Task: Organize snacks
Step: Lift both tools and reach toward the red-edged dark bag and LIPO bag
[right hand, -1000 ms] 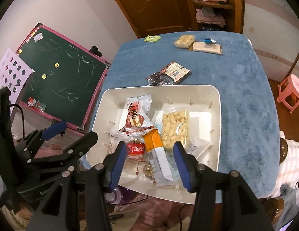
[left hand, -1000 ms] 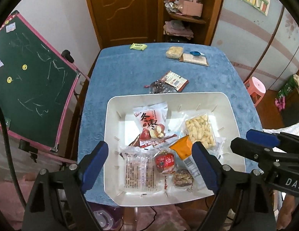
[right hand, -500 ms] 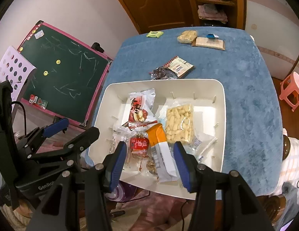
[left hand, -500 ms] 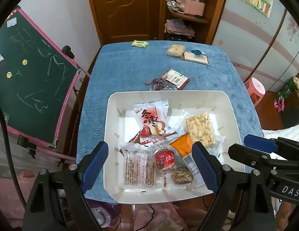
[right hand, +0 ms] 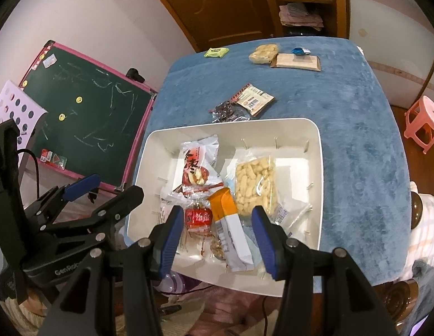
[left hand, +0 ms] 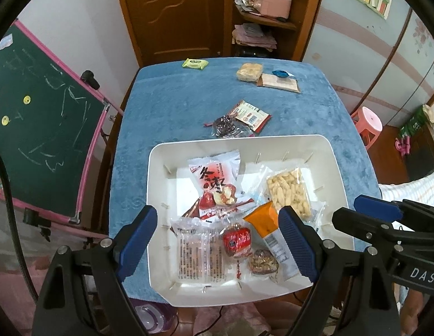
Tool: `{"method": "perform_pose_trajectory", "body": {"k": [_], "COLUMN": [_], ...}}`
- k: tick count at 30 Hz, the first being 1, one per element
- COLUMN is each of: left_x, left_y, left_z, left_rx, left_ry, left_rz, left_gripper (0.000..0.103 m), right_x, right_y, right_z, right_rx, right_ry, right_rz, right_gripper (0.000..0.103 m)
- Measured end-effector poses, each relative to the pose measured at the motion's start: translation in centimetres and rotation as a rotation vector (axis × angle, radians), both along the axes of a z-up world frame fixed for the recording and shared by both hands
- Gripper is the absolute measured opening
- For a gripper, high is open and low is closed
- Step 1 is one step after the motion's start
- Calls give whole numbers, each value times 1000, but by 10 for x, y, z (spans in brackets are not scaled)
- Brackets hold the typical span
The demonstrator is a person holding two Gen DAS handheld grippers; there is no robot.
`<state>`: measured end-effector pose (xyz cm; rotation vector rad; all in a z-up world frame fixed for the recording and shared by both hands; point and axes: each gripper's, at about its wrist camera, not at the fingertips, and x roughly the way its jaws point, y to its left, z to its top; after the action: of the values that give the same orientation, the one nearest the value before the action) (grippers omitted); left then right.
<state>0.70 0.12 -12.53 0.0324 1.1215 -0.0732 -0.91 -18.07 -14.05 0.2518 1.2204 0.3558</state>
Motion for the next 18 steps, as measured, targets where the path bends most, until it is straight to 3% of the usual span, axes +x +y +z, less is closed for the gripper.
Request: {"method": "perform_pose_trajectory", "body": {"k": [11, 18], "left_x": [48, 98], "left_y": [-1, -2], "left_z": [0, 4], "left_rx": [0, -14], "left_ry": [20, 14], "left_rz": [-16, -18], "left_gripper": [88, 88], "right_x": [42, 90], "right_y": [-5, -13], "right_z": [0, 16], "right_rx": [-7, -54], "right_ry": [-1, -57], "right_rz": [-24, -35], "right_gripper": [51, 51]}}
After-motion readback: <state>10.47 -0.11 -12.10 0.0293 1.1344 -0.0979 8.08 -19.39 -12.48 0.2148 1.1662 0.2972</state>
